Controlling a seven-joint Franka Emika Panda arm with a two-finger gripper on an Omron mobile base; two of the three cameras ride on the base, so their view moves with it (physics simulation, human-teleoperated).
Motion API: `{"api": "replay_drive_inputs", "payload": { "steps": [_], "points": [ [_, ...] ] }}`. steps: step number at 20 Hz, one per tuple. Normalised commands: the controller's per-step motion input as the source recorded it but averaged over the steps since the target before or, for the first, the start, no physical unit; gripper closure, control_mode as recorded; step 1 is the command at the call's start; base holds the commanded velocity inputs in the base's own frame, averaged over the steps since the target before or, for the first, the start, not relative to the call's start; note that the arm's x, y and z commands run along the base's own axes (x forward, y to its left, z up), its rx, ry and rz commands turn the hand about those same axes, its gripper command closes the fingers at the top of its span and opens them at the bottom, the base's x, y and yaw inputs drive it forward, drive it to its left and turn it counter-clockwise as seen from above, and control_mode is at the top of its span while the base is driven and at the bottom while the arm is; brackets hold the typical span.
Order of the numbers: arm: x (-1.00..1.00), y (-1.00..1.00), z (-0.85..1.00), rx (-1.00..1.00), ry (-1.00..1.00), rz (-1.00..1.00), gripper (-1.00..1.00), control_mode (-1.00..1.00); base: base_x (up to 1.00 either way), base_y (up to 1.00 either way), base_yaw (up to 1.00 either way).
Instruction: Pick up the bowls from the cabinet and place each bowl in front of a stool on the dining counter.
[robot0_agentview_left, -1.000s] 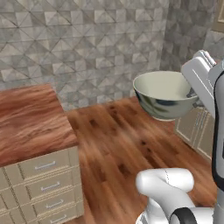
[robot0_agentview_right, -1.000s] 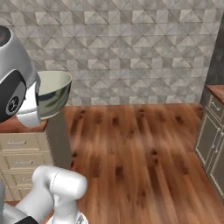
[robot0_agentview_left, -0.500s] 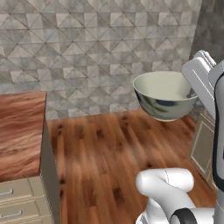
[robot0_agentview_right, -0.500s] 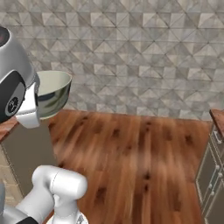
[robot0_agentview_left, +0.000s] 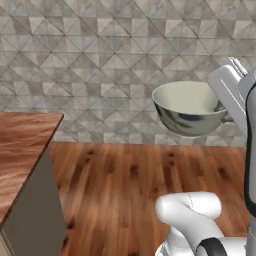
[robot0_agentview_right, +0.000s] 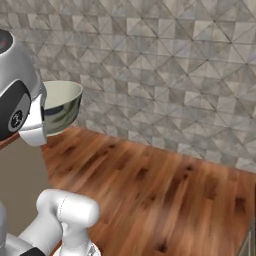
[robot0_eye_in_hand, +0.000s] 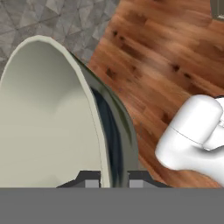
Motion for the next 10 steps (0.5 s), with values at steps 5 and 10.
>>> {"api": "replay_drive_inputs", "payload": {
  "steps": [5,10],
  "points": [
    [0.0,0.0,0.0,0.0,0.0,0.0,1.0,1.0,1.0,-0.77,0.47],
    [0.0,0.0,0.0,0.0,0.0,0.0,1.0,1.0,1.0,-0.82,0.45]
  ]
}}
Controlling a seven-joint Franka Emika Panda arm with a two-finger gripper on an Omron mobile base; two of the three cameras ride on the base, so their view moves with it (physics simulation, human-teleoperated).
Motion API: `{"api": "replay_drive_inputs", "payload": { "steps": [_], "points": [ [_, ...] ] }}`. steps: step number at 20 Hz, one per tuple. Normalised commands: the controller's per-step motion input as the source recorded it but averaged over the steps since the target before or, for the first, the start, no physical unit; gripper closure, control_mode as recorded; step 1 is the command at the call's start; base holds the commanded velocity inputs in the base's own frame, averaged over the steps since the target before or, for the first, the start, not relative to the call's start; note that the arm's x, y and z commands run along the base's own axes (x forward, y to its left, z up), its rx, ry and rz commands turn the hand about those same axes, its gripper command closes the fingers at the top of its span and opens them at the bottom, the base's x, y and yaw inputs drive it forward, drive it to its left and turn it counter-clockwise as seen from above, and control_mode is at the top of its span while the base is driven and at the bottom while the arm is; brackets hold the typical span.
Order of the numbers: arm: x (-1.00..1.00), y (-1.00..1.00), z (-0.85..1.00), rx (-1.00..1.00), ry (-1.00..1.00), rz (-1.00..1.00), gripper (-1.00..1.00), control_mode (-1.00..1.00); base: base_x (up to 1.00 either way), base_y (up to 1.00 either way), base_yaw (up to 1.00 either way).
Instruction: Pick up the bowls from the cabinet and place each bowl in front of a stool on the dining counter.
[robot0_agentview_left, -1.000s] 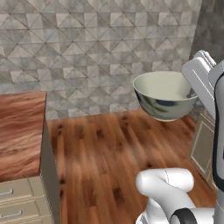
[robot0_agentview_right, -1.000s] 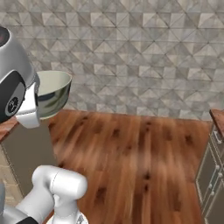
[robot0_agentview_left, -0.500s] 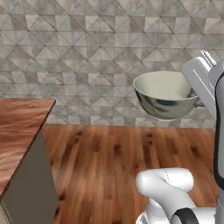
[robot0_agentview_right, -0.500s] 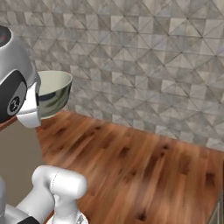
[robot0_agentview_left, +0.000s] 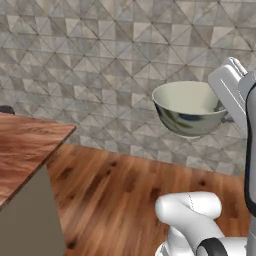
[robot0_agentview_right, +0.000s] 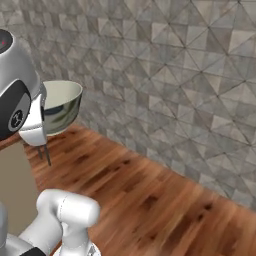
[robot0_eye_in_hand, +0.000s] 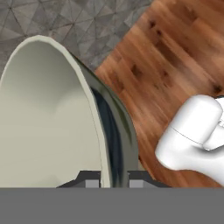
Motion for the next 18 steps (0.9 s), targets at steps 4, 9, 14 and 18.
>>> {"api": "replay_drive_inputs", "payload": {
  "steps": [4,9,14,18],
  "points": [
    [0.0,0.0,0.0,0.0,0.0,0.0,1.0,1.0,1.0,-0.83,0.45],
    [0.0,0.0,0.0,0.0,0.0,0.0,1.0,1.0,1.0,-0.86,0.45],
    [0.0,0.0,0.0,0.0,0.0,0.0,1.0,1.0,1.0,-0.87,0.45],
    [0.0,0.0,0.0,0.0,0.0,0.0,1.0,1.0,1.0,-0.85,0.45]
  ]
}}
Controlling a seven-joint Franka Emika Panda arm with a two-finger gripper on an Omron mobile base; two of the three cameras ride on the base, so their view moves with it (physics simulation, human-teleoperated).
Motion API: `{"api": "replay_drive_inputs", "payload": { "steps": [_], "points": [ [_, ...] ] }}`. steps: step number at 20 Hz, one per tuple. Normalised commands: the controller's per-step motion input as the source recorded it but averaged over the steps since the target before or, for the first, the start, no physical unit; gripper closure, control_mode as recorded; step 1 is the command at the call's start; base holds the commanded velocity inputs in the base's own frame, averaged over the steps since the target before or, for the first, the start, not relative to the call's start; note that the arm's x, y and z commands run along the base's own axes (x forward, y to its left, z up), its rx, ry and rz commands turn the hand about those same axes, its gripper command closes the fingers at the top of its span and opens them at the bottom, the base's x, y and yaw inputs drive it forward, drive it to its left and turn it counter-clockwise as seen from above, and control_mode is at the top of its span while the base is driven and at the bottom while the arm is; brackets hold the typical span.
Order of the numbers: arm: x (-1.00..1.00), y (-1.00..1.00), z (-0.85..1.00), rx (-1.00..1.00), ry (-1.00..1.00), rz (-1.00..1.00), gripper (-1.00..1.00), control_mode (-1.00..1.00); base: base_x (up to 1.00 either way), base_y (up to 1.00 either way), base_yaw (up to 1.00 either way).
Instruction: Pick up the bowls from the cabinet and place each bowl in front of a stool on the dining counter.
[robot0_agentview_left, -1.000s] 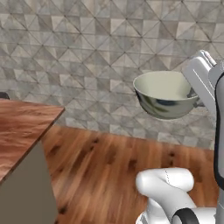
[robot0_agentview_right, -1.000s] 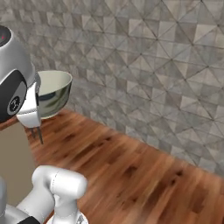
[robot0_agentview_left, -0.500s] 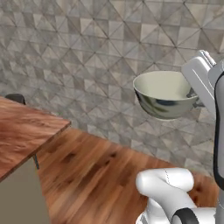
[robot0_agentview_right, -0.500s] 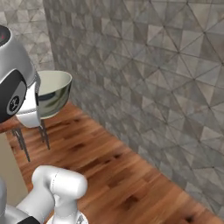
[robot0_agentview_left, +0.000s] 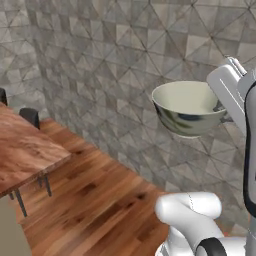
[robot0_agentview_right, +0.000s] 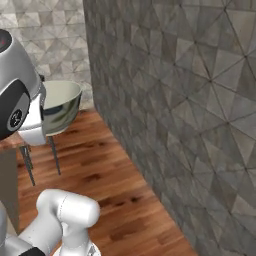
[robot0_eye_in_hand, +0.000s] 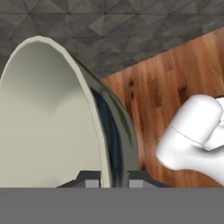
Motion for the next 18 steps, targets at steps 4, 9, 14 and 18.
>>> {"api": "replay_drive_inputs", "payload": {
  "steps": [4,9,14,18],
  "points": [
    [0.0,0.0,0.0,0.0,0.0,0.0,1.0,1.0,0.98,-0.84,0.48],
    [0.0,0.0,0.0,0.0,0.0,0.0,1.0,1.0,0.98,-0.72,0.52],
    [0.0,0.0,0.0,0.0,0.0,0.0,1.0,1.0,1.0,-0.54,0.6],
    [0.0,0.0,0.0,0.0,0.0,0.0,1.0,1.0,1.0,-0.55,0.59]
  ]
}}
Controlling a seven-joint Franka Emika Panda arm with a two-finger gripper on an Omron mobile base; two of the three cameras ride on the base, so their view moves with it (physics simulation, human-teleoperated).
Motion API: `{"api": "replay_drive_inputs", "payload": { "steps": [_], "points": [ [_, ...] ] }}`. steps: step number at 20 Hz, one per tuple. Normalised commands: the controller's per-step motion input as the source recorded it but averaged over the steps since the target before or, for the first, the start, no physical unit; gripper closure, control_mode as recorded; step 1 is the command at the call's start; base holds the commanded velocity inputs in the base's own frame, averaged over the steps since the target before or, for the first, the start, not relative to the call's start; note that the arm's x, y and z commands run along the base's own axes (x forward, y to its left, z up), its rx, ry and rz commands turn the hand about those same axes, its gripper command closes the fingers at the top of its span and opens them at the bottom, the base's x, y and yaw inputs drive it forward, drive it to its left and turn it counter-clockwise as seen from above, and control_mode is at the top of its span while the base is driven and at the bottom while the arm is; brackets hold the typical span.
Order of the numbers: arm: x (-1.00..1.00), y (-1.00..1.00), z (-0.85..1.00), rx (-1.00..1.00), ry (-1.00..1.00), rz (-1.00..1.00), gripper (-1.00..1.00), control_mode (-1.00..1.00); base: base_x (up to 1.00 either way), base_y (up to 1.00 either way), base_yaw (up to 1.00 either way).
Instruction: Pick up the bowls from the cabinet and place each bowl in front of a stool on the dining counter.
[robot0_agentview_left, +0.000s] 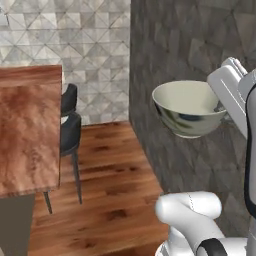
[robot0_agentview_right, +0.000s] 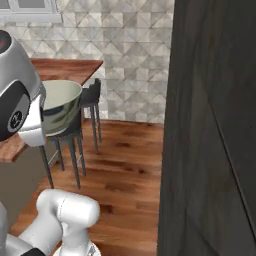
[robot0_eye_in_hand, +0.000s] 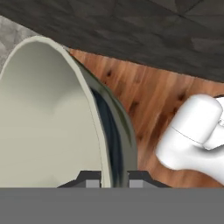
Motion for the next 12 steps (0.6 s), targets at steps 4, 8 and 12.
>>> {"api": "replay_drive_inputs", "payload": {
  "steps": [4,8,12],
  "points": [
    [0.0,0.0,0.0,0.0,0.0,0.0,1.0,1.0,0.99,-0.6,0.58],
    [0.0,0.0,0.0,0.0,0.0,0.0,1.0,1.0,0.93,-0.66,0.57],
    [0.0,0.0,0.0,0.0,0.0,0.0,1.0,1.0,0.86,-0.72,0.56]
  ]
}}
